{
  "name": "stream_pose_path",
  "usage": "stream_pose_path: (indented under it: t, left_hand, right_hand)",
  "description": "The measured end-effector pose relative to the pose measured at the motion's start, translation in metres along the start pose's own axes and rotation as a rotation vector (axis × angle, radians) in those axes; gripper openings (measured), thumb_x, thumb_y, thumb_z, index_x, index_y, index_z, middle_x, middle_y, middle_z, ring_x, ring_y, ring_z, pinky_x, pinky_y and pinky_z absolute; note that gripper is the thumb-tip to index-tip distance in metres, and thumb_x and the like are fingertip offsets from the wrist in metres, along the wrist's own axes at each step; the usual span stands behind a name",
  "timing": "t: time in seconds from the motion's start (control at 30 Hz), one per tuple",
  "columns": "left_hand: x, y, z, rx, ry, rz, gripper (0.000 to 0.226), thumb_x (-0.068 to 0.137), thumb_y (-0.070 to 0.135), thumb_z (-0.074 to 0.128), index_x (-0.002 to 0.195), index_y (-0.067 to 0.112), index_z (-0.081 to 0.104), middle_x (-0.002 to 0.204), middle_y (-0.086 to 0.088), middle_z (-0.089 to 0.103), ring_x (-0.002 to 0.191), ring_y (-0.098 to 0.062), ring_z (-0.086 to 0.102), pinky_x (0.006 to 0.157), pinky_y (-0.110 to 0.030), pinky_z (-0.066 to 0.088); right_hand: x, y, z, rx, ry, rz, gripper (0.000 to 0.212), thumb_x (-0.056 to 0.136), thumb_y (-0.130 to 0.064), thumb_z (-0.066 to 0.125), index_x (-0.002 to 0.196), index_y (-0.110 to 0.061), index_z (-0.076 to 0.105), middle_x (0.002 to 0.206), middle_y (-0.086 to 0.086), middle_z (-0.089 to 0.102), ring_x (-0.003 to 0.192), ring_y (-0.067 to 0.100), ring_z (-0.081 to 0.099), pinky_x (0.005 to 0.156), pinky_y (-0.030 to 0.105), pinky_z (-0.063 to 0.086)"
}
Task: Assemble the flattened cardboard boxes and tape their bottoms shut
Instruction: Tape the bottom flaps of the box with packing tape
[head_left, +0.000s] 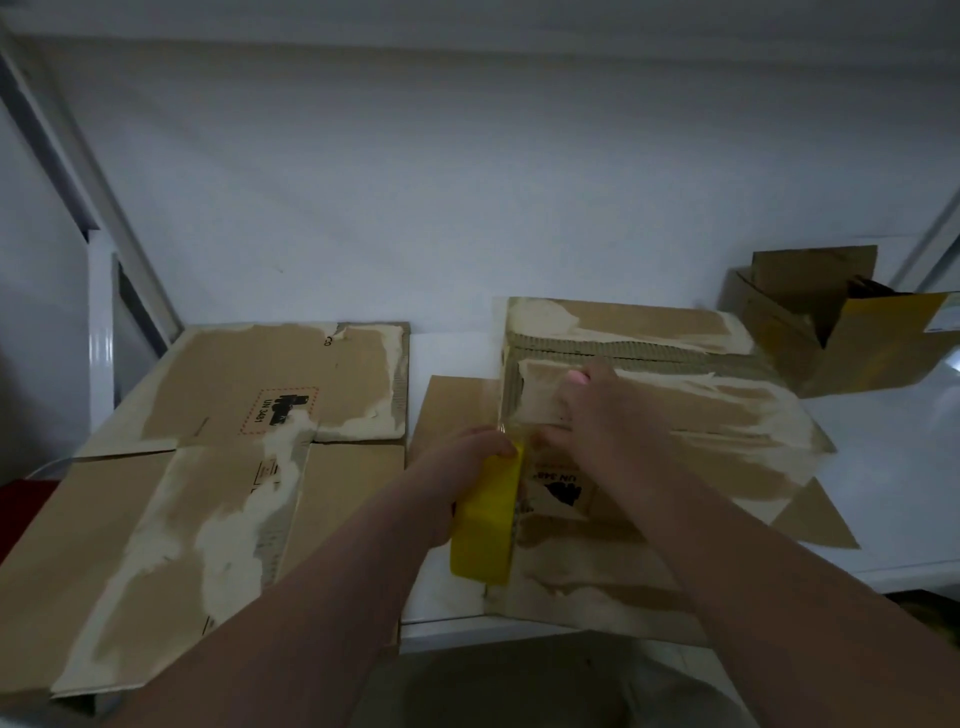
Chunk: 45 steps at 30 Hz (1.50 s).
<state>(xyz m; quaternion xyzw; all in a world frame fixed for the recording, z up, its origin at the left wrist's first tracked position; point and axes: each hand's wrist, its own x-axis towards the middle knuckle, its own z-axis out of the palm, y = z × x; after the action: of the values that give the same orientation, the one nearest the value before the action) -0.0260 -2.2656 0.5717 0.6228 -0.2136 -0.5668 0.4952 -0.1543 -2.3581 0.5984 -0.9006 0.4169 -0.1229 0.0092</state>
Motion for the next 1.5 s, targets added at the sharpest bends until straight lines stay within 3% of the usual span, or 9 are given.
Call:
stream_pose_path:
  t: [0.13, 0.3, 0.5, 0.7, 0.83, 0.93, 1.07, 1.33, 1.5]
  left_hand:
    - [-0.003, -0.006, 0.003, -0.015, 0.045, 0.02, 0.032, 0.088, 0.011, 0.057, 0.12, 0.009, 0.056, 0.081, -0.015, 0.067, 0.061, -0.025, 0.066, 0.058, -0.034, 0.056]
    - [-0.009, -0.008, 0.004, -0.017, 0.098, 0.022, 0.044, 0.087, 0.013, 0.061, 0.129, 0.014, 0.046, 0.087, -0.016, 0.068, 0.061, -0.022, 0.067, 0.053, -0.03, 0.054]
    - [-0.01, -0.011, -0.002, 0.056, 0.107, 0.055, 0.063, 0.08, 0.023, 0.068, 0.137, 0.023, 0.04, 0.104, -0.016, 0.065, 0.082, -0.03, 0.069, 0.071, -0.039, 0.057]
    - [-0.02, -0.009, -0.001, -0.027, 0.068, -0.003, 0.047, 0.088, 0.017, 0.061, 0.131, 0.017, 0.045, 0.087, -0.012, 0.067, 0.056, -0.017, 0.067, 0.051, -0.028, 0.053]
    - [-0.019, -0.019, 0.006, -0.044, 0.083, 0.01, 0.058, 0.083, 0.023, 0.068, 0.135, 0.024, 0.043, 0.104, -0.015, 0.067, 0.082, -0.027, 0.069, 0.068, -0.038, 0.056]
    - [-0.016, -0.026, 0.008, -0.091, 0.078, 0.017, 0.069, 0.078, 0.027, 0.073, 0.137, 0.028, 0.04, 0.111, -0.016, 0.065, 0.097, -0.033, 0.066, 0.085, -0.05, 0.054]
    - [-0.019, -0.032, 0.008, -0.155, 0.019, 0.004, 0.061, 0.085, 0.015, 0.065, 0.138, 0.028, 0.037, 0.101, -0.016, 0.069, 0.079, -0.026, 0.069, 0.065, -0.036, 0.055]
    - [-0.018, -0.039, 0.006, -0.218, 0.022, -0.239, 0.03, 0.089, 0.02, 0.06, 0.114, 0.004, 0.063, 0.081, -0.013, 0.07, 0.058, -0.021, 0.067, 0.053, -0.028, 0.054]
    - [-0.011, -0.038, 0.007, -0.226, 0.068, -0.182, 0.024, 0.09, 0.02, 0.063, 0.109, 0.005, 0.061, 0.072, -0.012, 0.071, 0.054, -0.021, 0.067, 0.047, -0.027, 0.053]
  right_hand:
    - [0.011, 0.008, -0.001, 0.063, -0.016, 0.002, 0.047, 0.09, -0.06, 0.045, 0.088, -0.016, 0.061, 0.095, -0.004, 0.043, 0.083, 0.012, 0.048, 0.063, 0.026, 0.032]
    - [0.021, -0.005, 0.012, 0.157, 0.017, -0.022, 0.059, 0.088, -0.062, 0.048, 0.121, -0.015, 0.06, 0.116, -0.001, 0.048, 0.103, 0.016, 0.047, 0.077, 0.029, 0.038]
    - [0.032, -0.009, 0.021, 0.217, -0.099, -0.042, 0.052, 0.092, -0.051, 0.052, 0.132, -0.019, 0.054, 0.126, 0.002, 0.041, 0.118, 0.022, 0.04, 0.092, 0.035, 0.039]
    - [0.041, -0.003, 0.015, 0.274, -0.274, -0.06, 0.068, 0.085, -0.057, 0.058, 0.142, -0.023, 0.043, 0.139, 0.002, 0.032, 0.128, 0.022, 0.032, 0.104, 0.04, 0.036]
    - [0.04, -0.001, 0.013, 0.204, -0.318, -0.103, 0.085, 0.076, -0.063, 0.063, 0.147, -0.025, 0.035, 0.143, 0.002, 0.028, 0.132, 0.023, 0.027, 0.108, 0.041, 0.033]
    - [0.038, -0.002, 0.014, 0.148, -0.296, -0.14, 0.091, 0.072, -0.065, 0.065, 0.147, -0.024, 0.034, 0.14, 0.002, 0.03, 0.13, 0.023, 0.029, 0.107, 0.041, 0.034]
    - [0.036, -0.002, 0.016, 0.07, -0.251, -0.19, 0.093, 0.07, -0.069, 0.063, 0.145, -0.022, 0.035, 0.135, 0.003, 0.033, 0.124, 0.023, 0.033, 0.102, 0.038, 0.038]
    - [0.036, -0.009, 0.018, -0.003, -0.227, -0.236, 0.085, 0.078, -0.069, 0.056, 0.144, -0.019, 0.036, 0.142, 0.001, 0.026, 0.126, 0.022, 0.029, 0.097, 0.033, 0.034]
    - [0.034, -0.008, 0.021, -0.085, -0.152, -0.246, 0.087, 0.077, -0.068, 0.058, 0.143, -0.017, 0.035, 0.138, 0.0, 0.028, 0.122, 0.02, 0.033, 0.094, 0.033, 0.04]
